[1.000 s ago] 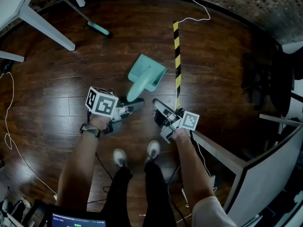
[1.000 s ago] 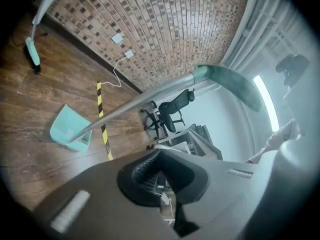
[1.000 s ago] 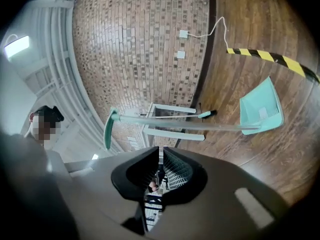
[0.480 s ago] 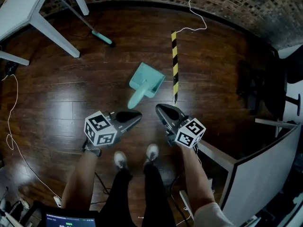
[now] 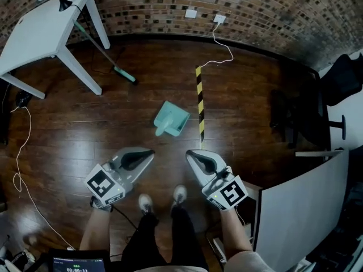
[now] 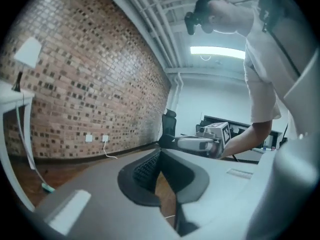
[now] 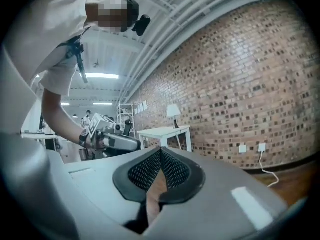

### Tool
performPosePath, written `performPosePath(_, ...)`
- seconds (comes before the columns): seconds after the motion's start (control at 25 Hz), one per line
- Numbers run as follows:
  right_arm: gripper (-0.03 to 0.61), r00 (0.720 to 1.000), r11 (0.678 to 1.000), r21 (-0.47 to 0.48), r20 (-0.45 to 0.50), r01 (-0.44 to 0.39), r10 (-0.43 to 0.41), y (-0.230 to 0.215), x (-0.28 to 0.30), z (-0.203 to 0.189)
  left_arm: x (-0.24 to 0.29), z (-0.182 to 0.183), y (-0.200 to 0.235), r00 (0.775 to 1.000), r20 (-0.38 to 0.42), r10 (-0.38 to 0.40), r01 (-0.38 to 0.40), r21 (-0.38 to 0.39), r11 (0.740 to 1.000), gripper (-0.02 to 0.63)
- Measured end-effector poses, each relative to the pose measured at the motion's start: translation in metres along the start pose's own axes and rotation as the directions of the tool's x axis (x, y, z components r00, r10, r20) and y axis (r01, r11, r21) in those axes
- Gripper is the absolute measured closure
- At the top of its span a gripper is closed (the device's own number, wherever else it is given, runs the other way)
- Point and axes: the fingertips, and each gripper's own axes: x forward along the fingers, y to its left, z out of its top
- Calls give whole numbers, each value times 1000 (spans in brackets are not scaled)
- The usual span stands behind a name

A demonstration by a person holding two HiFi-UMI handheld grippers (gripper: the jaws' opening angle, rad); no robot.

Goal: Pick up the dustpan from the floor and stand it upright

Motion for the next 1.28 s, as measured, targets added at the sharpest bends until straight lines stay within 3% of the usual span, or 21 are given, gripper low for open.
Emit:
performPosePath(0.12, 565, 996, 997, -47, 75, 54, -50, 16, -18, 73, -30, 67, -23, 996, 77, 55, -61, 80, 995, 614)
performPosePath(0.24, 565, 986, 992, -89, 153, 87, -73, 32, -37, 145, -62, 132, -44, 979, 164, 123, -151, 173, 973, 614)
performPosePath(0.48, 565, 972, 983, -169, 231, 76, -36, 79, -82, 239, -113, 223, -101, 952, 242, 189, -254, 277, 927, 614)
performPosePath(0.6, 565, 954, 978, -193, 299, 79, -18, 95, -93, 285, -131, 262, -107, 932, 298, 207, -292, 278, 915, 614)
performPosePath(0.8, 565, 935, 975, -179, 349, 129, -59, 111, -107, 304, -138, 269, -121, 914, 331, 233, -321, 242, 916, 614)
performPosePath(1.28, 565, 935, 976, -163, 344, 148, -84, 134, -105, 325, -138, 266, -146, 940, 265, 215, -294, 305, 906, 615)
